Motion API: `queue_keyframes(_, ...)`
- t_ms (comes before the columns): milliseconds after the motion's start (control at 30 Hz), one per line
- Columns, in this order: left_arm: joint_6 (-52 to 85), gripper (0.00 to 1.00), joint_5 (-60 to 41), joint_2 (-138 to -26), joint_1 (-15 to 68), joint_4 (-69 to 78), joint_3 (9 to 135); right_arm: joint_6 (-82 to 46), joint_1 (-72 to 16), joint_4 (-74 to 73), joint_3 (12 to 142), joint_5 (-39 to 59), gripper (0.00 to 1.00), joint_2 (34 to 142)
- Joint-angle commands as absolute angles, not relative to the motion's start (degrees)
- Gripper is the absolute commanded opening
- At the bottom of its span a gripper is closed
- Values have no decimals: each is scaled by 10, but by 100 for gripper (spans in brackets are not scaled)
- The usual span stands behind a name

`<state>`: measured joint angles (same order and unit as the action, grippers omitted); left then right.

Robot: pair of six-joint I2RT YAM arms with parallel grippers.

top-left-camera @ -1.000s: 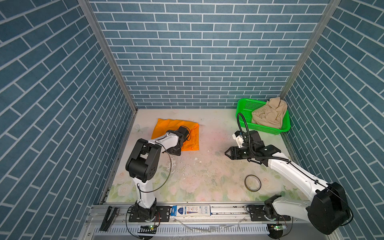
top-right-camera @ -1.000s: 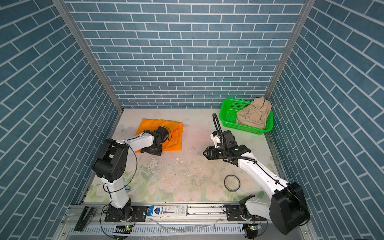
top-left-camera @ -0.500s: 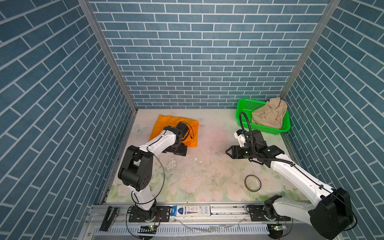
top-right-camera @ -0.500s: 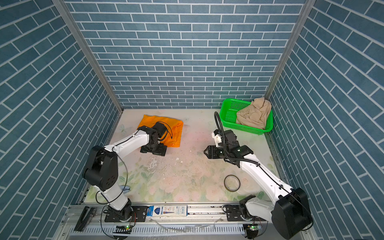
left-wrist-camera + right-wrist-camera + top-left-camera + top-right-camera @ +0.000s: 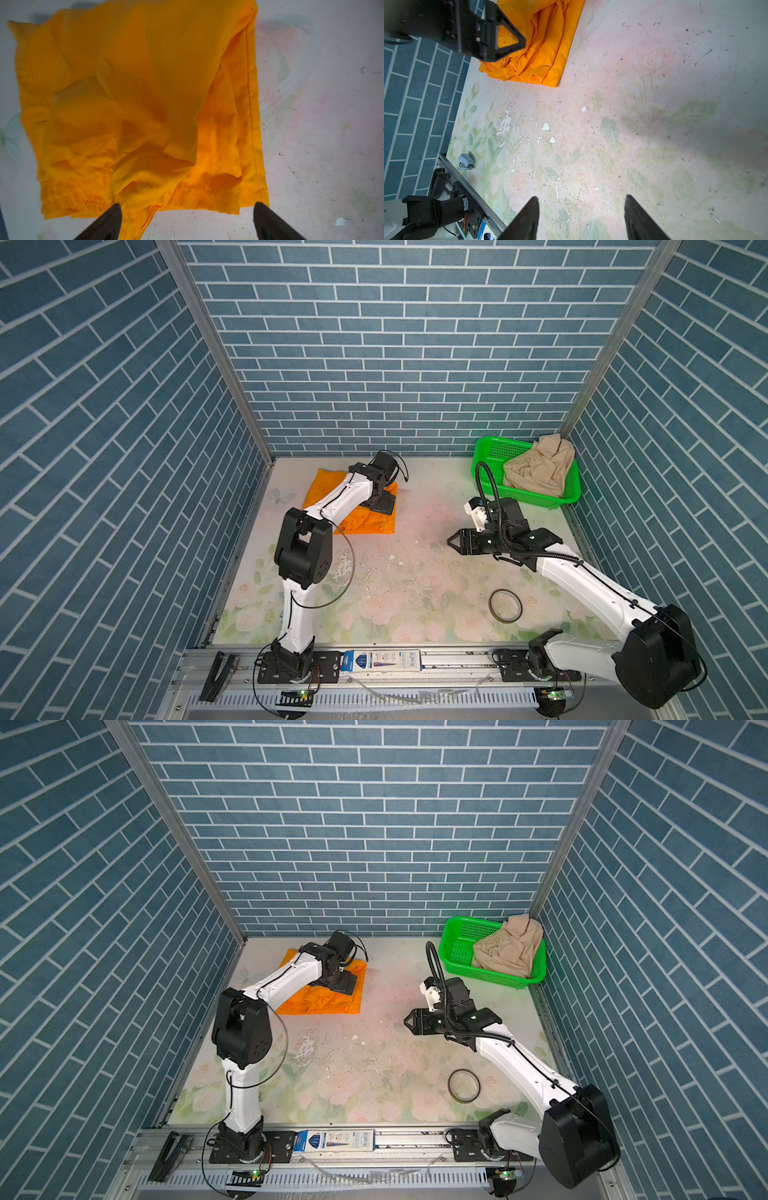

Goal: Fold and stack the shorts
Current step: 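Drag the folded orange shorts with the left gripper toward the far table corner, then release the orange shorts with the left gripper while the right reaches into the basket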

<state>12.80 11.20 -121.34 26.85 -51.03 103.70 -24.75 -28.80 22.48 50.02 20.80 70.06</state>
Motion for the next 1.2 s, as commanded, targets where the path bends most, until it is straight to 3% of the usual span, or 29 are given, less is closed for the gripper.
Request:
queue_keyframes(0, 122, 100, 103, -1264, 272, -530, 1075, -262, -285, 209, 485, 207, 66, 683)
queue_keyframes(167, 124, 98, 110, -1336, 272, -544, 1145, -266, -286, 224, 479, 203, 66, 664)
queue_keyframes(500, 120, 80, 145, -1405, 231, -579, 1195, -279, -286, 257, 483, 172, 66, 639)
queue_keyframes(1167, 8, 79, 206, -1397, 68, -561, 1175, -316, -287, 251, 533, 147, 66, 700)
